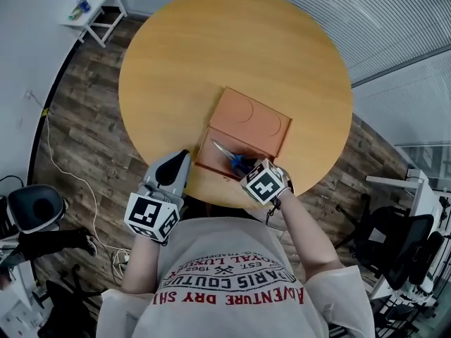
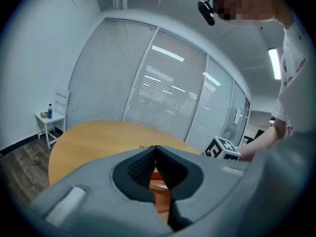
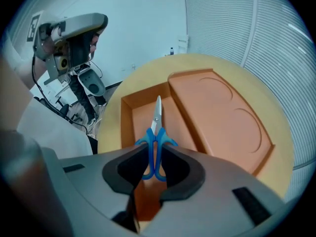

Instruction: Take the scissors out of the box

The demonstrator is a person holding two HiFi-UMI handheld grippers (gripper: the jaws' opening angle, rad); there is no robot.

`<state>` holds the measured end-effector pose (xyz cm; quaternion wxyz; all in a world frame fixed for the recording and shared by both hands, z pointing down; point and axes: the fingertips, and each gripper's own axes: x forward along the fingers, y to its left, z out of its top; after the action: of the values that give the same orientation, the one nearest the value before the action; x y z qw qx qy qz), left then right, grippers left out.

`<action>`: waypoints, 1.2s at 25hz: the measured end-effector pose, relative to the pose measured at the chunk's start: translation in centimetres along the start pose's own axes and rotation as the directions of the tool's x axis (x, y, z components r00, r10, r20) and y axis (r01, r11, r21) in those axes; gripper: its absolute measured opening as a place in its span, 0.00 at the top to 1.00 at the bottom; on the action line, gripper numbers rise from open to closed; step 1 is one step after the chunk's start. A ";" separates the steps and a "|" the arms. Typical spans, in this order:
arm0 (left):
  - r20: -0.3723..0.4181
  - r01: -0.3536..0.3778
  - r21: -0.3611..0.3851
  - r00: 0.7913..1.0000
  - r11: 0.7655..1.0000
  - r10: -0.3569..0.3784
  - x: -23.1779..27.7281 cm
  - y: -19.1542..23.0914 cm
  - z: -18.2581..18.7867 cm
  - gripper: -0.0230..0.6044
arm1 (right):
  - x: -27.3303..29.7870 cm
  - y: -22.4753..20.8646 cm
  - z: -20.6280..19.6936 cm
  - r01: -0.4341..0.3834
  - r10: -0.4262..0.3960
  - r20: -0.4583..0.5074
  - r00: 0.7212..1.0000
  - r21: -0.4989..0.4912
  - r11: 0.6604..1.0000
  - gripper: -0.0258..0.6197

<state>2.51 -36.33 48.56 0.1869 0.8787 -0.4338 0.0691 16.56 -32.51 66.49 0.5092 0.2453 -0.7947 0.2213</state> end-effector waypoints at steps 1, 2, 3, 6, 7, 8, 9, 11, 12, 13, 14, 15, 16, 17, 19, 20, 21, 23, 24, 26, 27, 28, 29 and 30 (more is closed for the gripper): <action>0.002 0.000 0.003 1.000 1.000 0.000 -0.1 -0.1 0.1 0.95 | -0.6 0.2 0.3 0.001 -0.001 0.020 1.000 0.006 1.000 0.82; 0.003 0.001 0.007 1.000 1.000 -0.001 -0.2 -0.2 0.3 0.95 | -1.2 0.5 0.6 0.003 -0.003 0.043 0.999 0.011 1.000 0.82; 0.004 0.002 0.012 1.000 1.000 -0.002 -0.4 -0.3 0.5 0.95 | -1.9 0.7 1.0 0.008 -0.009 0.067 0.998 0.012 1.000 0.82; 0.010 0.011 0.039 1.000 0.999 -0.011 -0.6 -1.1 1.3 0.95 | -4.5 0.7 2.3 0.043 -0.046 0.165 0.985 0.026 0.999 0.82; 0.015 0.015 0.049 1.000 0.999 -0.015 -0.7 -1.5 1.7 0.95 | -5.4 0.6 2.7 0.057 -0.065 0.207 0.976 0.043 0.997 0.82; 0.021 0.019 0.060 1.000 0.998 -0.020 -0.7 -1.8 2.0 0.95 | -6.4 0.4 3.2 0.070 -0.084 0.250 0.965 0.065 0.995 0.82; 0.028 0.023 0.070 0.999 0.997 -0.025 -0.7 -2.0 2.4 0.95 | -7.4 0.2 3.7 0.083 -0.105 0.288 0.952 0.087 0.993 0.82; 0.043 0.026 0.089 0.999 0.996 -0.030 -0.7 -2.3 3.2 0.95 | -9.2 -0.2 4.5 0.098 -0.138 0.350 0.926 0.131 0.987 0.82; 0.051 0.025 0.097 0.998 0.995 -0.030 -0.7 -2.3 3.5 0.95 | -10.0 -0.3 4.8 0.101 -0.151 0.376 0.914 0.149 0.984 0.82; 0.059 0.024 0.104 0.998 0.994 -0.031 -0.7 -2.4 3.9 0.95 | -10.9 -0.4 5.1 0.104 -0.163 0.399 0.902 0.165 0.981 0.82; 0.066 0.026 0.110 0.997 0.994 -0.033 -0.6 -2.5 4.3 0.95 | -11.7 -0.5 5.4 0.109 -0.177 0.421 0.890 0.180 0.978 0.82; 0.071 0.030 0.116 0.997 0.993 -0.039 -0.4 -2.6 4.6 0.95 | -12.6 -0.7 5.7 0.117 -0.193 0.444 0.875 0.193 0.974 0.82; 0.075 0.037 0.123 0.996 0.992 -0.047 -0.2 -2.7 4.9 0.95 | -13.5 -0.9 5.9 0.125 -0.211 0.467 0.859 0.208 0.970 0.82; 0.078 0.046 0.131 0.995 0.990 -0.057 0.0 -3.0 5.2 0.95 | -14.4 -1.1 6.1 0.132 -0.229 0.491 0.841 0.224 0.966 0.82; 0.085 0.068 0.149 0.993 0.986 -0.081 0.5 -3.9 5.8 0.95 | -16.1 -1.5 6.1 0.147 -0.268 0.534 0.801 0.259 0.955 0.82; 0.089 0.079 0.158 0.992 0.984 -0.094 0.8 -4.4 6.1 0.95 | -17.0 -1.8 6.0 0.157 -0.291 0.552 0.781 0.277 0.948 0.82; 0.093 0.091 0.166 0.990 0.982 -0.108 1.1 -4.9 6.5 0.95 | -18.0 -2.1 5.9 0.169 -0.315 0.568 0.761 0.295 0.940 0.82; 0.100 0.112 0.183 0.986 0.977 -0.132 1.7 -5.9 7.3 0.95 | -20.0 -2.8 5.7 0.194 -0.365 0.596 0.715 0.332 0.923 0.82; 0.104 0.120 0.191 0.984 0.974 -0.142 2.0 -6.4 7.6 0.95 | -21.0 -3.0 5.5 0.206 -0.390 0.612 0.689 0.350 0.914 0.82; 0.116 0.130 0.206 0.981 0.970 -0.156 2.5 -7.1 8.4 0.95 | -23.2 -3.3 5.4 0.225 -0.433 0.645 0.630 0.382 0.896 0.82; 0.122 0.134 0.211 0.979 0.968 -0.162 2.7 -7.5 8.8 0.95 | -24.2 -3.4 5.3 0.230 -0.451 0.660 0.601 0.397 0.888 0.82; 0.128 0.138 0.215 0.978 0.967 -0.168 3.0 -7.8 9.2 0.95 | -25.2 -3.5 5.2 0.233 -0.467 0.674 0.572 0.412 0.881 0.82; 0.132 0.142 0.219 0.976 0.965 -0.173 3.2 -8.2 9.5 0.95 | -26.1 -3.6 5.0 0.237 -0.482 0.686 0.545 0.426 0.873 0.82; 0.134 0.146 0.224 0.975 0.964 -0.179 3.4 -8.6 9.8 0.95 | -26.9 -3.6 4.8 0.242 -0.497 0.696 0.519 0.439 0.866 0.82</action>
<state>11.00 -37.88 38.24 0.0628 0.9291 -0.3631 0.0317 25.15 -33.82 40.29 0.0992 0.5531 -0.8226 0.0875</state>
